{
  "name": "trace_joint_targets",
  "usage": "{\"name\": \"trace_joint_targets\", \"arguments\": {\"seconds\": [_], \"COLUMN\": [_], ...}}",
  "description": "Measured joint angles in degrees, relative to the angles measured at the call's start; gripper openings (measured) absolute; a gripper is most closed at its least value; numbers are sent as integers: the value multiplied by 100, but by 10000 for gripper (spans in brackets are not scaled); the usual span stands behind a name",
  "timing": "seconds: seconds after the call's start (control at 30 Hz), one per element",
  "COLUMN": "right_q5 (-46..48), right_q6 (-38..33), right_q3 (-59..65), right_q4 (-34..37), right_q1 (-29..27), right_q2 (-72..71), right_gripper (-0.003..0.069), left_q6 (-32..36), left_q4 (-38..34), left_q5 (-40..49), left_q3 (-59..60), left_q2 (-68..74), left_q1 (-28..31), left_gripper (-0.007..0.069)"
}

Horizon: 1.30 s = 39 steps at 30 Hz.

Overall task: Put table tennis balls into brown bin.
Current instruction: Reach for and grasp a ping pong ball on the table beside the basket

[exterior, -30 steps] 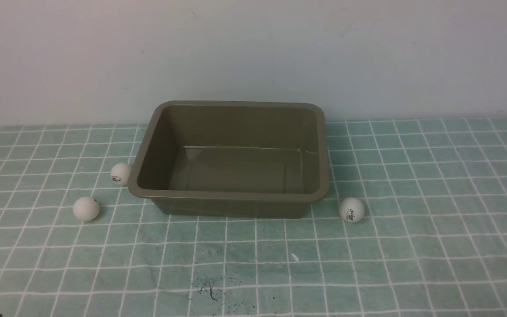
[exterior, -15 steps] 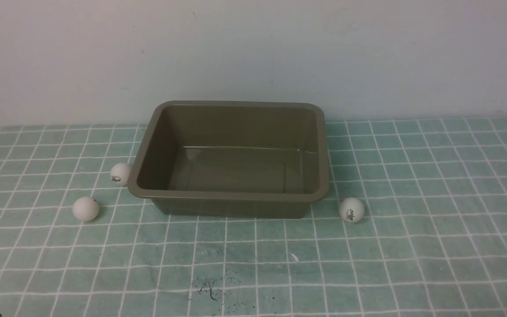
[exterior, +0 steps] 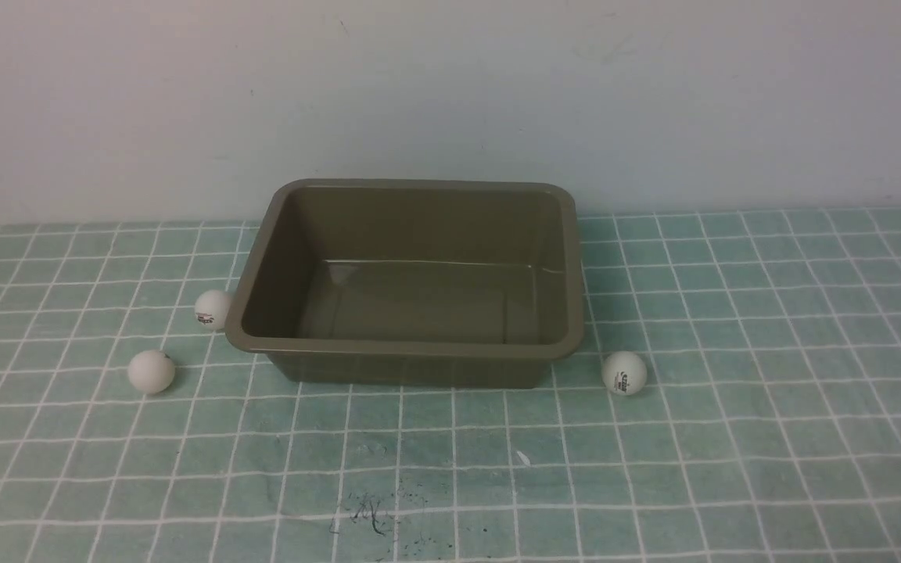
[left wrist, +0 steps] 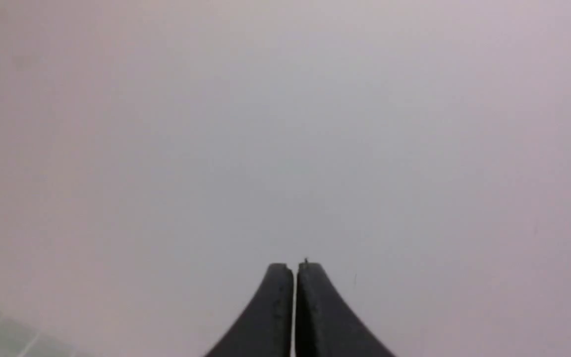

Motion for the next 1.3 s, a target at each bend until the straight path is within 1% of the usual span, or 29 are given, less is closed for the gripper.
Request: {"name": "trace_joint_targets", "arguments": {"seconds": [0.07, 0.1, 0.2, 0.23, 0.27, 0.3, 0.4, 0.53, 0.6, 0.67, 0.73, 0.83, 0.9, 0.97, 1.03, 1.07, 1.1, 1.17, 1.27, 1.3], "right_q5": [0, 0, -27, -80, -217, -419, -1030, -1647, -1781, -1830, -1890, -1733, -1424, -555, -328, 82, 262, 610, 1049, 1078], "right_q6": [0, 0, 0, 0, 0, 55, 345, 660, 643, 620, 620, 620, 586, 338, 193, -27, -191, -450, -980, -1005], "right_q3": [0, 0, 0, 7, 30, 55, 57, 57, 57, 57, 57, 43, -75, -617, -884, -1320, -1532, -1932, -2626, -2656], "right_q4": [-13, -13, -13, 36, 210, 518, 1587, 3006, 3384, 3512, 3604, 3649, 3643, 3491, 3404, 3308, 3267, 3175, 3131, 3124], "right_q1": [0, 0, 0, 0, 6, 17, 18, 18, 18, 18, 18, 18, 18, 18, 18, 18, 18, 18, 18, 18], "right_q2": [0, 0, 0, 0, 0, 0, 0, 0, 0, 0, 0, 0, 0, 251, 446, 784, 1001, 1524, 2474, 2577], "right_gripper": [-10, -10, -10, -10, -10, -10, -10, -10, -10, -10, -10, -10, -10, -10, -10, -10, -10, -10, -10, -10], "left_q6": [-74, -100, -104, -111, -119, -111, 94, 549, 677, 721, 727, 755, 782, 900, 957, 1169, 1279, 1483, 1694, 1694], "left_q4": [7, 64, 387, 514, 653, 836, 998, 1070, 1089, 1117, 1227, 1311, 1318, 1323, 1330, 1330, 1323, 1271, 1186, 1186], "left_q5": [-126, 2, 901, 1354, 2003, 3131, 4945, 6748, 7158, 7185, 6989, 6843, 6843, 6870, 6886, 6910, 6910, 6892, 6704, 6690], "left_q3": [-193, -453, -1256, -1544, -1915, -2435, -3380, -4164, -4361, -4441, -4604, -5082, -5306, -5941, -6141, -6448, -6562, -6748, -7011, -7011], "left_q2": [25, 124, 611, 778, 1098, 1696, 2918, 4480, 5217, 5727, 6401, 7100, 7469, 8077, 8315, 8750, 8911, 9212, 9759, 9826], "left_q1": [0, 0, 0, 0, 0, 0, 0, 0, 0, 0, 20, 235, 362, 577, 623, 645, 645, 639, 639, 639], "left_gripper": [-5, -5, -5, -5, -5, -5, -5, -5, -5, -5, -5, -5, -5, -5, -5, -1, 1, 25, 130, 130]}}
